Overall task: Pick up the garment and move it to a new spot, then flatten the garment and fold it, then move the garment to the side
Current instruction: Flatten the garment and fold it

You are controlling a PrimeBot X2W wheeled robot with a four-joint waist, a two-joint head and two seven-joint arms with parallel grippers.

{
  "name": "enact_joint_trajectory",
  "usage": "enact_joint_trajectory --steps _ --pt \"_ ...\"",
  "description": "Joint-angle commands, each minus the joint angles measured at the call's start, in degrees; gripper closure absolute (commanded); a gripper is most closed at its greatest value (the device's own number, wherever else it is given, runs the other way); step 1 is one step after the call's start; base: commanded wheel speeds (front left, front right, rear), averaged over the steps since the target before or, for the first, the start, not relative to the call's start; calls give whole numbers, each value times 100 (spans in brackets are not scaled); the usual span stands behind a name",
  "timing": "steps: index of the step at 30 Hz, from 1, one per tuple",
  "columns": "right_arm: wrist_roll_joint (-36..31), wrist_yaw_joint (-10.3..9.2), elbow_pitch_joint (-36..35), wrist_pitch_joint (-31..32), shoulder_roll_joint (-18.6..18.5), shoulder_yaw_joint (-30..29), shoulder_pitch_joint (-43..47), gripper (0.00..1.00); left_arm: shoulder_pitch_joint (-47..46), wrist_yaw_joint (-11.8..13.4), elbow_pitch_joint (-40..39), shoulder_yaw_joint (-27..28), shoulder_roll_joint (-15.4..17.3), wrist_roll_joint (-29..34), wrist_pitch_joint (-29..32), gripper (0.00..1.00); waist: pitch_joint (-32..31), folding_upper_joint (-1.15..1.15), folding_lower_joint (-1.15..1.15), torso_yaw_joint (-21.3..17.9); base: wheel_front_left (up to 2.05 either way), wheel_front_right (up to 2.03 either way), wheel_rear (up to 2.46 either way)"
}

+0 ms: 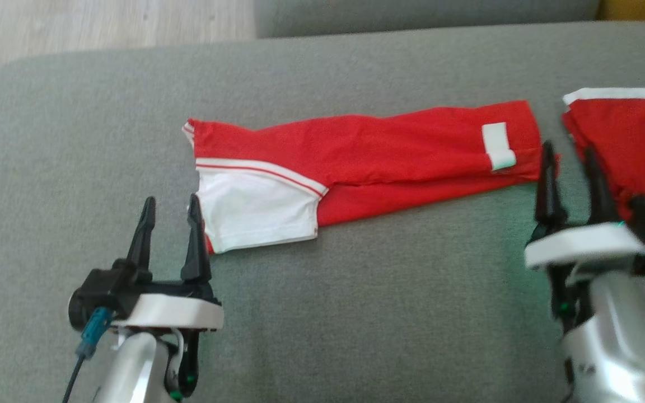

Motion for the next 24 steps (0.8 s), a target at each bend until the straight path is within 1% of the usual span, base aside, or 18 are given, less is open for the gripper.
enact_joint_trajectory --steps 1,8,10,12,14,19,23,24 --pt "-41 -4 -90 30 -15 67 -219 0 -186 -15 -132 217 17 53 -45 0 125 0 -1 94 0 0 0" --pt "-577 -4 1023 441 -15 -750 -1222 0 -408 -153 -44 266 -44 160 -46 0 454 0 -1 282 0 0 0" --pt "-793 -4 1365 547 -15 -1029 -1452 0 -454 -174 -22 259 -53 183 -46 0 526 0 -1 327 0 0 0" --pt "-843 -4 1748 667 -15 -1326 -1665 0 -498 -189 -5 257 -59 188 -46 0 590 0 -1 366 0 0 0" --pt "-1029 -4 2092 740 -15 -1518 -1827 0 -535 -199 6 275 -63 151 -46 0 642 0 -1 394 0 0 0" --pt "-1168 -4 2910 892 -15 -1548 -2115 0 -609 -197 55 253 -67 119 -46 0 726 0 -1 410 0 0 0" --pt "-1216 -4 3378 896 -15 -1561 -2245 0 -644 -175 79 233 -67 98 -46 0 744 0 -1 391 0 0 0" --pt "-1221 -4 3461 869 -15 -1550 -2279 27 -649 -168 83 230 -68 93 -46 0 739 0 -1 380 0 0 0"
